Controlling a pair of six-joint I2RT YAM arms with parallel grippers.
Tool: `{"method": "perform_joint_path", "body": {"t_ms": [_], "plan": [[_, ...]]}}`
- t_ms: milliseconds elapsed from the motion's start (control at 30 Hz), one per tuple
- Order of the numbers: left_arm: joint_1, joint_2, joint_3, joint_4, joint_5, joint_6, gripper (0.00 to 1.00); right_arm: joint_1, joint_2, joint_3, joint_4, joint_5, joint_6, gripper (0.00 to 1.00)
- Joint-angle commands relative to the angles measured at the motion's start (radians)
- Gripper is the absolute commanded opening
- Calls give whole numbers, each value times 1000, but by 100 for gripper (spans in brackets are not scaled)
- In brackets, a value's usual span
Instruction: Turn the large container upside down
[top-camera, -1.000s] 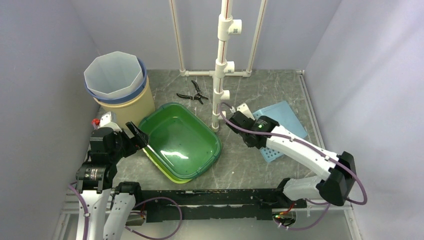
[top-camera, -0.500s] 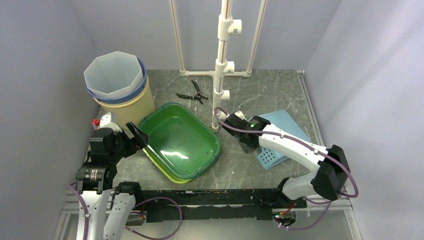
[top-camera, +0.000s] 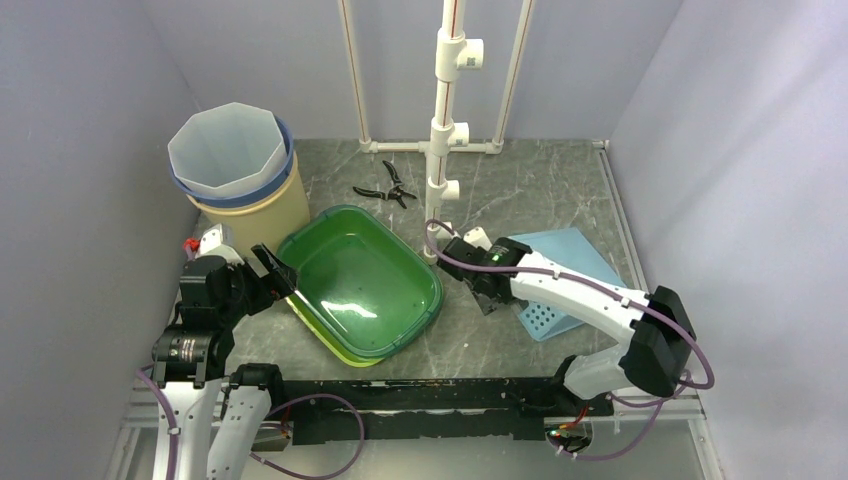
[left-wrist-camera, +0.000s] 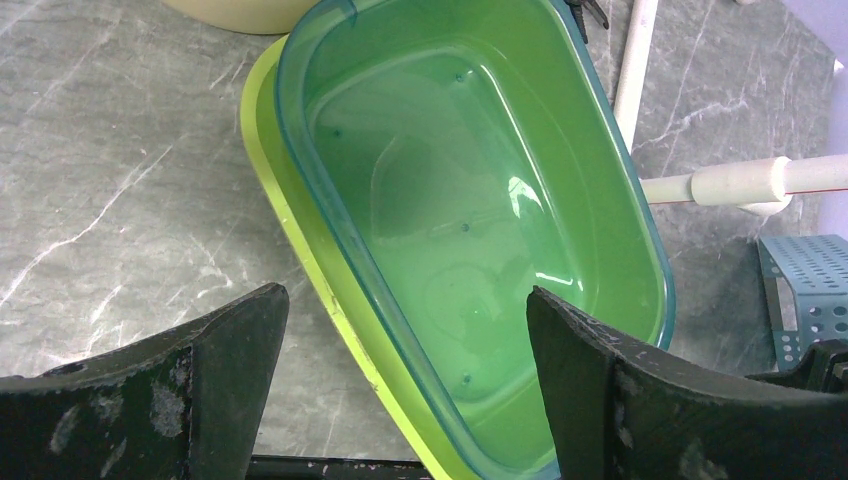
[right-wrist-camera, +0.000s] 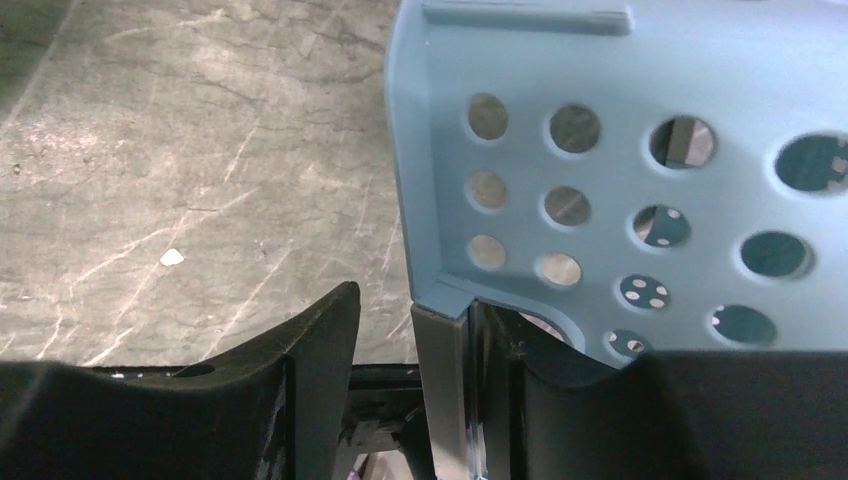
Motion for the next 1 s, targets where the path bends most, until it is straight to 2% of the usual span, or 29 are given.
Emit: {"method": "perform_joint_path", "body": {"t_ms": [0,267,500,633,700,800,967], "plan": [[7,-18,0,41,16,16,94,61,14,35,-72,117,155,50],[7,-21,0,42,18,16,94,193,111,77,-236,351,402,52],[7,-23,0,41,15,16,94,267,217,95,-306,438,519,53],[7,-23,0,42,16,16,94,290,215,120,-293,433,540,53],[7,-24,0,41,16,16,94,299,164,131,-284,433,582,55],[7,-25,0,41,15,16,94,299,21,116,-286,435,729,69],[7,-21,0,43,19,17,94,263,-329,-63,-190,416,956,84]]}}
